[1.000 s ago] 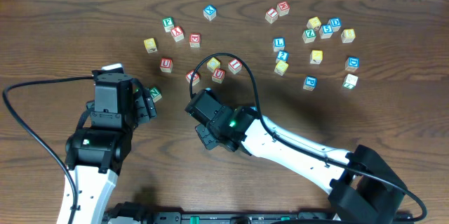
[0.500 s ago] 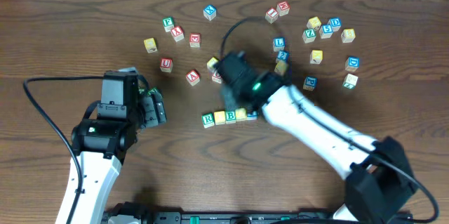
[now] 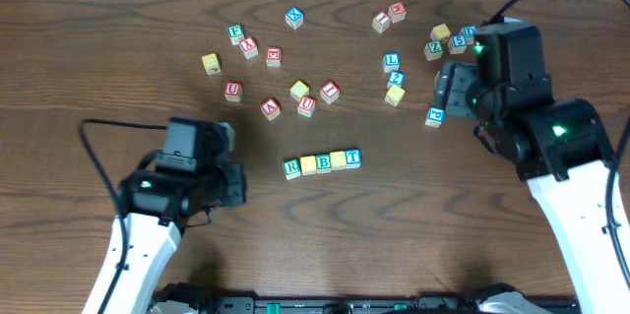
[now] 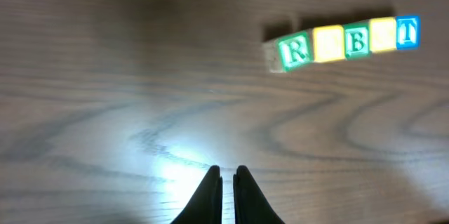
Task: Spell out ROBOT
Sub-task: 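Move the left gripper to the left end of the row beside R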
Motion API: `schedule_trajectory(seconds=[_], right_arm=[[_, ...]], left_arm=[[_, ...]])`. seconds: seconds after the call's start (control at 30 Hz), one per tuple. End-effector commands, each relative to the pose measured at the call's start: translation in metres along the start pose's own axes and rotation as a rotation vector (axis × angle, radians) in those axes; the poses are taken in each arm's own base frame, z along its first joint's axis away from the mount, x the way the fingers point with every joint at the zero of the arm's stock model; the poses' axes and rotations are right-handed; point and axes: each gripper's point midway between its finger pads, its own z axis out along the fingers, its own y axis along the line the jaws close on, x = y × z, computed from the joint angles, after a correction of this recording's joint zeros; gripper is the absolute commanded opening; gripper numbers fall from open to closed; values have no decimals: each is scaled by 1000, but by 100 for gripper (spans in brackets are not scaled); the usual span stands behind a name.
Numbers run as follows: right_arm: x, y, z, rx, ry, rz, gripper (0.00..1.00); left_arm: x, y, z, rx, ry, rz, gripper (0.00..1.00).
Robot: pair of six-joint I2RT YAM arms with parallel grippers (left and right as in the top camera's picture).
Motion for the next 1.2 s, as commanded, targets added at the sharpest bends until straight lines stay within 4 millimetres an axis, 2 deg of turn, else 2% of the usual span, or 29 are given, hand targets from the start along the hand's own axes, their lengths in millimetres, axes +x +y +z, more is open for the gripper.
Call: schedule_trajectory(seconds=[0.0,0.1,0.17,0.23,0.33,0.4,0.47,0.53,0.63,0.87,1.17], right_arm=[[1,-7,-8,16,5,-64,99],[14,-5,-6,-4,61,-76,99],[14,1,-6,-42,68,-52,99],[11,16,-5,-162,75,-19,99],[0,31,-2,-340,68,35,99],[1,28,6,-394,79,73,99],[11,13,19,-356,118,116,99],[19,7,25,-338,145,129,99],[23,7,25,-335,158,130,99],[24,6,25,-333,161,130,99],[25,6,25,-332,168,130,99]], left_arm=[[22,-21,20,54,42,120,7],[29,-37,36,81,36,205,7],[23,-28,43,25,18,204,8],[19,-20,50,-29,16,203,7],[15,-19,63,-36,31,201,7],[13,-20,72,-39,38,200,7],[11,-20,77,-39,38,200,7],[5,-22,79,-31,17,204,7],[-5,-26,89,-21,-10,253,7],[3,-20,107,-43,52,245,7],[-10,-26,108,-24,0,251,7]])
